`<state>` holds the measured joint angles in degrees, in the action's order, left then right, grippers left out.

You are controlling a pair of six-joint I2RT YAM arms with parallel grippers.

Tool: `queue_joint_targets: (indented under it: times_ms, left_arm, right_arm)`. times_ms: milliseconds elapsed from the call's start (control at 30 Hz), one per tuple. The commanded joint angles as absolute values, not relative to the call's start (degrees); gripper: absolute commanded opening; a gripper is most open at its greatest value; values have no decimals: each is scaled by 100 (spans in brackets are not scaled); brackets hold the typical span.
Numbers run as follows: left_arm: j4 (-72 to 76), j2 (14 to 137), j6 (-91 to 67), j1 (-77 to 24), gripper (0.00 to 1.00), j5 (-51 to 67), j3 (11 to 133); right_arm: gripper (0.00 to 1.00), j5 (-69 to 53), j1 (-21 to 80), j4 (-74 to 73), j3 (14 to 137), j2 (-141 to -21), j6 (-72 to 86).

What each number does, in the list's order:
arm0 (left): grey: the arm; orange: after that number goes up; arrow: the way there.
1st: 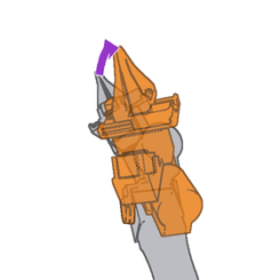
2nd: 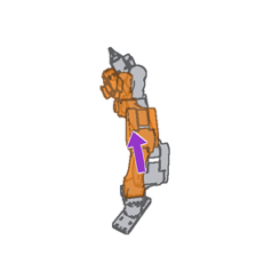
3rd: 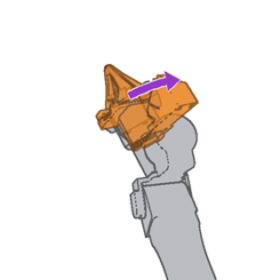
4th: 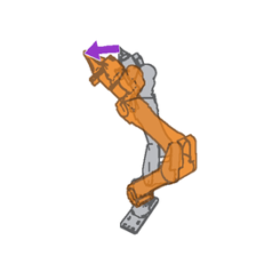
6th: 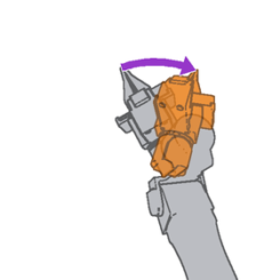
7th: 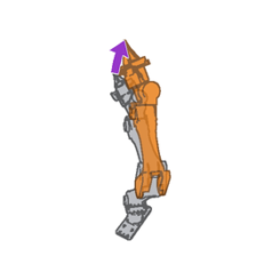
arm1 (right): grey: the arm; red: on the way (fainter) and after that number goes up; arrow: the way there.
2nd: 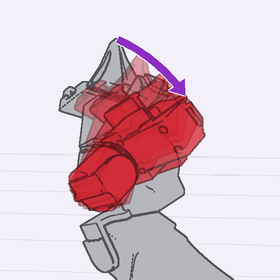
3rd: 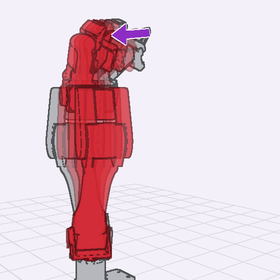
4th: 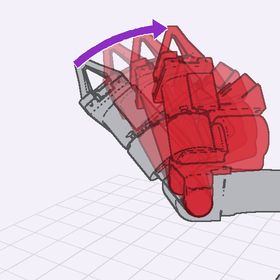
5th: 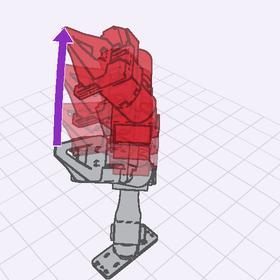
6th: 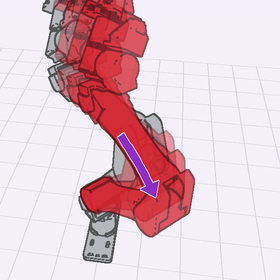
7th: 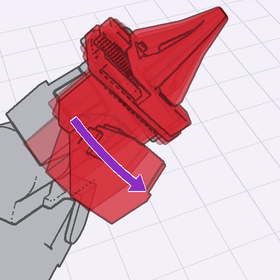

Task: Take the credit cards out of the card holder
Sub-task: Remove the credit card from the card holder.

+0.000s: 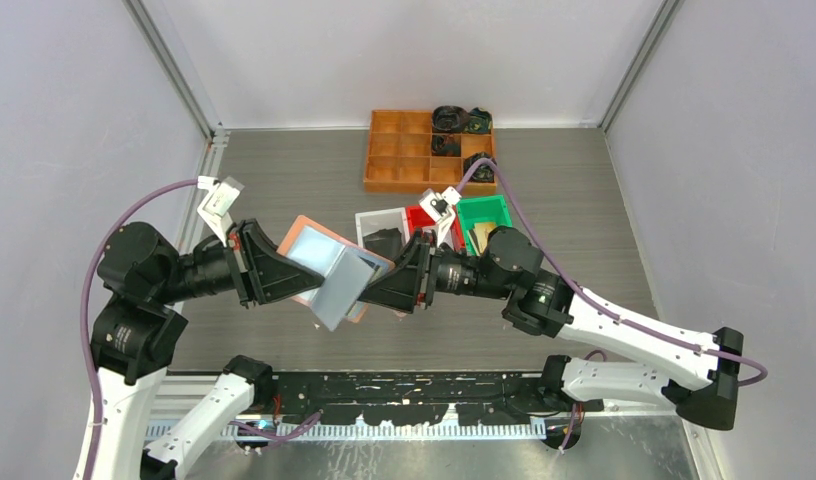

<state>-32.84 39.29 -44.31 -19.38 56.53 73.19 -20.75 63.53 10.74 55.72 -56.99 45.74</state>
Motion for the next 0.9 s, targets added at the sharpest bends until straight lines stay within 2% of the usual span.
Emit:
queue_joint_targets:
  times_ms: [0, 567, 633, 667, 733, 767, 867]
  left_arm:
    - [-3067, 3869, -4316, -1917, 0, 5698, 7471]
    - [-3061, 3850, -4298, -1916, 0, 5690, 7479]
    - [-3066, 3861, -4298, -1919, 0, 5680, 7486]
    - [-3079, 3863, -4291, -1921, 0, 5671, 7495]
    - [-3109, 3860, -4260, -1916, 0, 5652, 7505]
    - [-3104, 3859, -4255, -1916, 0, 5647, 7511]
    - [-3139, 3860, -4225, -1916, 0, 5590, 7515]
  right_arm:
    - [48, -1588, 6369, 1658, 5717, -5794, 4972]
    - [50, -2202, 6397, 2683, 5714, -6074, 5451]
    - [42, -2275, 6394, 2910, 5689, -6104, 5559]
    - [31, -2328, 6396, 2980, 5691, -6102, 5587]
    - [14, -2329, 6396, 2940, 5716, -6088, 5571]
    - [10, -2296, 6398, 2831, 5736, -6059, 5542]
    - [6, -2224, 6407, 2580, 5750, -5972, 5447]
